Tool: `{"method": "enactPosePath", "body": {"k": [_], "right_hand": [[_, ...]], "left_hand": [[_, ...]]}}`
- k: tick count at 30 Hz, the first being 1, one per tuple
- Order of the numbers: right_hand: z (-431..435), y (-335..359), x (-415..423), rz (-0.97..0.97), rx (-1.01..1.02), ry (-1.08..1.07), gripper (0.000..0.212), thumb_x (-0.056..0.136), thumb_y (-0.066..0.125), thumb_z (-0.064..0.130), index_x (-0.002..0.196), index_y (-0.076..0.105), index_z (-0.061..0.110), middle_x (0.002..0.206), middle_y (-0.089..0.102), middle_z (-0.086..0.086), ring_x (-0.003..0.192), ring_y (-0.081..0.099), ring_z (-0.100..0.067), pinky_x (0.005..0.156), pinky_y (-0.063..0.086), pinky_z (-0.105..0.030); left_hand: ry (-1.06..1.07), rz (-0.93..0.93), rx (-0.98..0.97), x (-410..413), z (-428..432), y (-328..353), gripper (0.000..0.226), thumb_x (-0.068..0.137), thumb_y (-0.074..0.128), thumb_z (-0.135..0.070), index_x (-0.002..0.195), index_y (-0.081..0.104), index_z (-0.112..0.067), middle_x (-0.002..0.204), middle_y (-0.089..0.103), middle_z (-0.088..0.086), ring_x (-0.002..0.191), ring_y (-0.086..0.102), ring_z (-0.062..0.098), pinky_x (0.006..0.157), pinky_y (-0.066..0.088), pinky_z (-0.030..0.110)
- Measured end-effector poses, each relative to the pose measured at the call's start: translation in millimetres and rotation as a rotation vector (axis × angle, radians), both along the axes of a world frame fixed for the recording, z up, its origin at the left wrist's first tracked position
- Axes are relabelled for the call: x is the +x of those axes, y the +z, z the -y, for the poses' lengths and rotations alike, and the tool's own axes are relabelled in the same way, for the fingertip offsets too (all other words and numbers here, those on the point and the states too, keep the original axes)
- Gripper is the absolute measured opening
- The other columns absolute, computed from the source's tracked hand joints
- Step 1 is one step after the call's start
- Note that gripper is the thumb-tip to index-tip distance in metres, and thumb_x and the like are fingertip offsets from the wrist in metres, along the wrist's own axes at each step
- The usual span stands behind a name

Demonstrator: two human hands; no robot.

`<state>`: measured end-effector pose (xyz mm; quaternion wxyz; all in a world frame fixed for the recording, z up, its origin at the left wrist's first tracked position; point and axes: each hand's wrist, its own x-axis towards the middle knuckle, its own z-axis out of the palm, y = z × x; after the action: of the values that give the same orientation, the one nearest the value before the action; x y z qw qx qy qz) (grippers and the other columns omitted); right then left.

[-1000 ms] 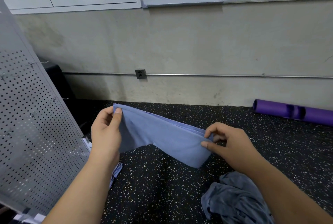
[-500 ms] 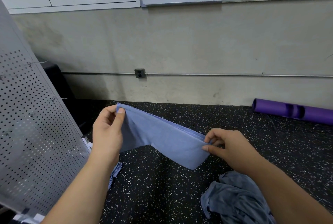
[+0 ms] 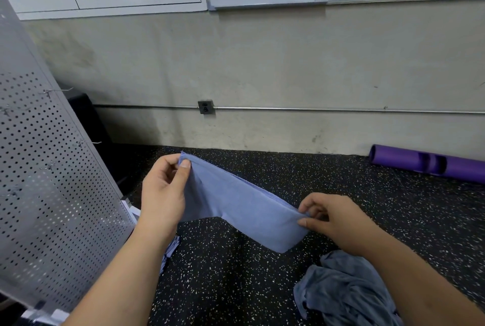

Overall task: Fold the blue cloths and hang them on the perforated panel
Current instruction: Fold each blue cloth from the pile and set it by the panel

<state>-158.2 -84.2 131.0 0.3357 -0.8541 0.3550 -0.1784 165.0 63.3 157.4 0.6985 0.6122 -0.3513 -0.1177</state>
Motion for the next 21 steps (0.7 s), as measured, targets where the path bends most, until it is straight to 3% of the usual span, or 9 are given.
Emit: {"method": "enactPosePath", "body": {"k": [5,15,21], "right_hand": [[-1.7,2.2,-2.6,-0.008,-0.002,0.011,0.017,0.09,0.085,0.031,0.092,0.07,0.037,0.083,0.075,0.015,0.079,0.071,-0.005,0.078,0.06,-0.03],[-5.6,3.4,-2.6,0.046,-0.012,0.008,0.015,0.091,0.083,0.037,0.084,0.07,0.035,0.083,0.076,0.014,0.079,0.073,-0.006,0.079,0.063,-0.039],[-6.5,4.3,-2.8,0.088,0.019,-0.024,0.02,0.085,0.09,0.034,0.075,0.074,0.031,0.074,0.076,0.007,0.072,0.073,-0.021,0.072,0.063,-0.05]], "left_hand": [[-0.022,-0.026,0.029,0.4,0.1,-1.5,0.008,0.107,0.065,-0.021,0.108,0.073,-0.022,0.097,0.072,-0.007,0.088,0.061,0.004,0.087,0.047,0.028],[0.002,-0.012,0.07,0.9,-1.1,-1.5,0.009,0.106,0.066,-0.023,0.104,0.073,-0.026,0.094,0.07,-0.009,0.086,0.059,0.004,0.084,0.047,0.027],[0.033,-0.02,0.107,2.5,-1.8,-2.0,0.008,0.107,0.065,-0.025,0.105,0.073,-0.024,0.093,0.07,-0.011,0.081,0.058,-0.002,0.08,0.045,0.025]]}}
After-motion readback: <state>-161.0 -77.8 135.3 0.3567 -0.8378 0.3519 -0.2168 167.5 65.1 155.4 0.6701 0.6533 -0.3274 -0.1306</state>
